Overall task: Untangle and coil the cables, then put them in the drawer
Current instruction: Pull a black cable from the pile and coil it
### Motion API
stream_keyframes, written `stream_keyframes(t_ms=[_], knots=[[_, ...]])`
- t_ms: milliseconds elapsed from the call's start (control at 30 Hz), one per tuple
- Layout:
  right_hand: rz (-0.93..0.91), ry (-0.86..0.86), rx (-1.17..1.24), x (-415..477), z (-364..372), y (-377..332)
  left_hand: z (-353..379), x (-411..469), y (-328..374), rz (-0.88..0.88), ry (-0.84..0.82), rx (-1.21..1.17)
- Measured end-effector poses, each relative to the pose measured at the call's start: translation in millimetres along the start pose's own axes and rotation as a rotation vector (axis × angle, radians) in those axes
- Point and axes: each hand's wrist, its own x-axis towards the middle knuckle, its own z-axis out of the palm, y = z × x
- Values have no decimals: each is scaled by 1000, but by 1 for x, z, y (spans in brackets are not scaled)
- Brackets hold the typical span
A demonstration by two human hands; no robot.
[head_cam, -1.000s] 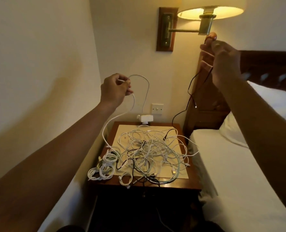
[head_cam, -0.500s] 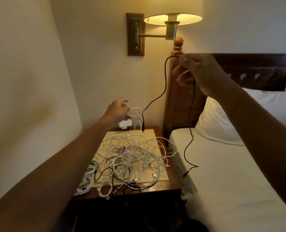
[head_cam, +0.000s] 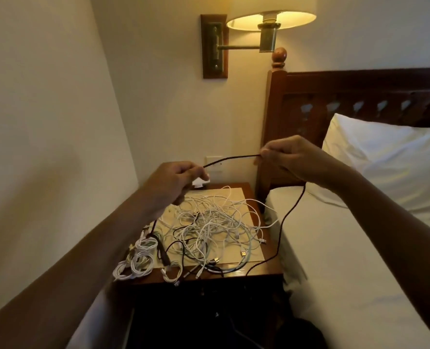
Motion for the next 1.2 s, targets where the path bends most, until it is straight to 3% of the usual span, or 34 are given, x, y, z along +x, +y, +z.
stream_keyframes(t_ms=[100,167,333,433,467,533,600,667,767,867,967,1067,1133,1200], knots=[[136,-111,47,-27,12,32,-38,-12,-20,59,119,350],[210,-82,9,-43,24,57,-55,-13,-30,114,238,608],[303,4,-204,-72,48,140,-78,-6,-52,130,416,777],[410,20,-214,-88,52,161,-79,3,-65,135,480,805],[482,-35,-222,-92,54,166,-74,4,-64,132,479,806],[609,-302,-325,-96,59,165,-58,2,-55,110,388,818],[574,-475,-485,-90,65,144,-35,-1,-40,133,211,825],[427,-368,-356,-75,73,107,-5,-6,-26,190,56,797],[238,-264,119,-57,99,32,30,-7,-15,244,-4,744],[259,-134,502,-51,118,2,29,-10,-15,250,-3,708],[299,132,419,-49,105,17,-4,-25,-33,95,-78,611],[277,244,136,-53,95,46,-30,-44,-51,-143,-223,199],[276,168,-35,-57,101,64,-36,-52,-57,-203,-291,-42],[338,-35,-92,-62,109,71,-31,-56,-58,-188,-338,-116]])
